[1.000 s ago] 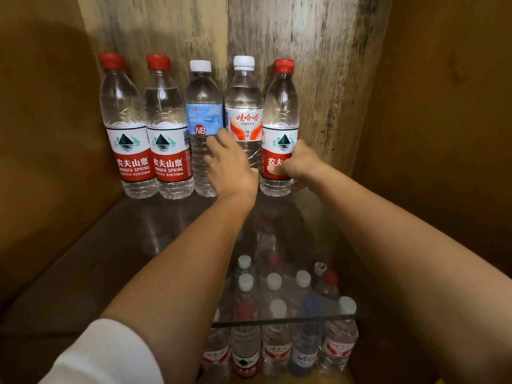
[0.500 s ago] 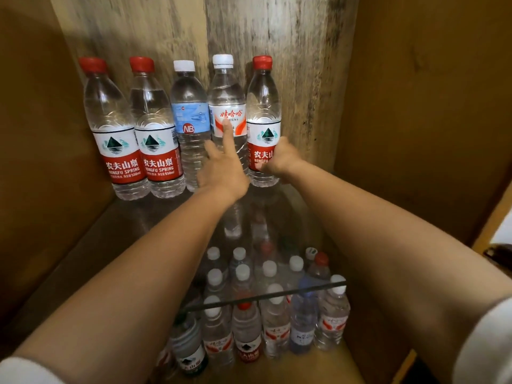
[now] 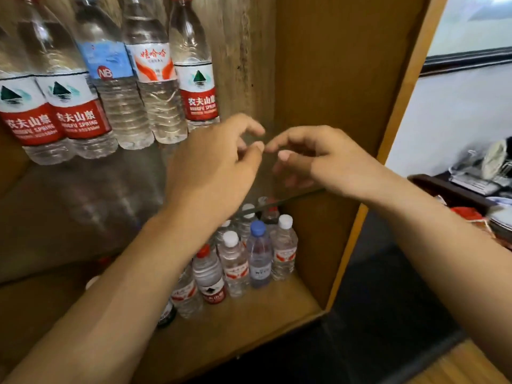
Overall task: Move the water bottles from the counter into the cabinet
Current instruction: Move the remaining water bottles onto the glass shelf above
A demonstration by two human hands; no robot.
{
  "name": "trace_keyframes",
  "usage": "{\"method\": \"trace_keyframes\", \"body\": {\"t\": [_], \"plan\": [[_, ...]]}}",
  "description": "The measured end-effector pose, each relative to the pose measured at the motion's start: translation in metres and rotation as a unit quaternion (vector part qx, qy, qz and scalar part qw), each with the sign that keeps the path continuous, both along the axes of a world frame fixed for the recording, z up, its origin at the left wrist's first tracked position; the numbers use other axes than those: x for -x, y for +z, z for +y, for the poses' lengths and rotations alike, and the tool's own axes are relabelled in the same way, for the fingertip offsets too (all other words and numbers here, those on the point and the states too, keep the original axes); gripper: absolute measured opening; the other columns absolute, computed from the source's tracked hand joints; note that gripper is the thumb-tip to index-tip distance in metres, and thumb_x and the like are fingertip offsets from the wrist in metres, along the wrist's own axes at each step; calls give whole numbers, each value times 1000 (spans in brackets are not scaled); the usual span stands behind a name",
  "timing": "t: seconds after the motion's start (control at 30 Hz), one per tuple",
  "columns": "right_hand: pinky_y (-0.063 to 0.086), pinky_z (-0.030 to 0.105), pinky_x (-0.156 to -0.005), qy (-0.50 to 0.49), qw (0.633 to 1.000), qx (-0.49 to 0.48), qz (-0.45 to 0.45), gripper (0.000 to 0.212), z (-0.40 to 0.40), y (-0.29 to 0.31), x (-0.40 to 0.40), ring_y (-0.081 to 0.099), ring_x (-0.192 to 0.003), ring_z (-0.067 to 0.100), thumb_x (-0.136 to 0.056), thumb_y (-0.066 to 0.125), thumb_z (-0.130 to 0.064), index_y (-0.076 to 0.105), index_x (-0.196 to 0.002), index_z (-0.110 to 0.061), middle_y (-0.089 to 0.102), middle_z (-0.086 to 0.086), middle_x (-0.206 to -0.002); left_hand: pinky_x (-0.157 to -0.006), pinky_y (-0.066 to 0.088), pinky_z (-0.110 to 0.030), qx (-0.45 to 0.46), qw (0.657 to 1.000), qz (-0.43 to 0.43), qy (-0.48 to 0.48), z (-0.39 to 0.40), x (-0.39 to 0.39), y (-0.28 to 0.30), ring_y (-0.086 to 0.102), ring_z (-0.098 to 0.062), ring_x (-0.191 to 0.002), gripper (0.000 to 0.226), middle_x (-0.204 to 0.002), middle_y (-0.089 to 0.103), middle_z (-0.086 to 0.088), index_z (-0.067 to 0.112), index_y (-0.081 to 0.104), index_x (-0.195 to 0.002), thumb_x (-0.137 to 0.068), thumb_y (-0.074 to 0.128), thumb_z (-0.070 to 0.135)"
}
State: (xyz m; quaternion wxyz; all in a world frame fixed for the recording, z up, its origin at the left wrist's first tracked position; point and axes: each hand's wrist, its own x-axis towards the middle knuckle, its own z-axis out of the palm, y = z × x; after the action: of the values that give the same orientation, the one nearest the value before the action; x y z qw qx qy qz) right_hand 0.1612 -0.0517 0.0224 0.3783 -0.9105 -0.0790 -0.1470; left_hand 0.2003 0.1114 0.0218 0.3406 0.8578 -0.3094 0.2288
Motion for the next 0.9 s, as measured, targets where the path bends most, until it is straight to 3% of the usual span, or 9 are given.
{"method": "trace_keyframes", "body": {"t": [0.17,0.27,0.4,0.5,0.6,0.73,0.9], "plan": [[51,18,-54,-12,994,-106,26,20,-61,-35,74,66,-60,13,-84,55,-31,68,-97,-22,70,3,-72,-59,53,-37,6,991,81,-111,-22,56,-47,63,-4,-65,22,-65,64,15,37,61,-97,-86,43,45],[53,20,-55,-46,986,-149,53,28,-105,-66,96,66,-59,16,-77,56,-40,68,-94,-21,70,5,-71,-63,50,-20,-15,971,169,-171,-57,75,-82,62,1,-72,24,-74,64,19,41,58,-100,-89,38,49],[51,24,-52,-98,952,-258,130,13,-177,-120,98,63,-55,17,-85,55,-20,67,-90,-16,68,7,-65,-69,46,-10,-23,929,296,-221,-129,85,-135,61,7,-78,21,-81,63,26,45,59,-98,-83,43,46],[50,23,-56,-142,925,-294,196,15,-230,-163,87,62,-61,15,-91,51,-13,65,-97,-13,67,6,-70,-66,50,-14,5,905,370,-210,-192,75,-174,61,6,-78,19,-84,64,25,51,57,-96,-87,52,35],[49,22,-58,-178,898,-318,248,16,-273,-207,62,60,-64,13,-92,51,-11,62,-104,-10,65,5,-75,-72,53,-21,58,889,429,-145,-252,50,-215,58,8,-84,34,-89,62,19,50,50,-109,-87,58,25],[50,23,-62,-197,868,-339,304,19,-312,-259,9,60,-69,10,-90,53,-8,60,-106,-15,64,1,-83,-87,51,-30,170,846,504,24,-314,4,-265,56,-1,-93,55,-113,53,12,27,36,-135,-87,60,14],[52,29,-74,-194,863,-338,323,39,-328,-301,-75,58,-88,11,-85,63,-20,50,-121,-18,58,0,-104,-98,44,-38,304,786,468,267,-343,-66,-296,48,-23,-123,69,-140,44,-8,17,29,-141,-83,64,5]]}}
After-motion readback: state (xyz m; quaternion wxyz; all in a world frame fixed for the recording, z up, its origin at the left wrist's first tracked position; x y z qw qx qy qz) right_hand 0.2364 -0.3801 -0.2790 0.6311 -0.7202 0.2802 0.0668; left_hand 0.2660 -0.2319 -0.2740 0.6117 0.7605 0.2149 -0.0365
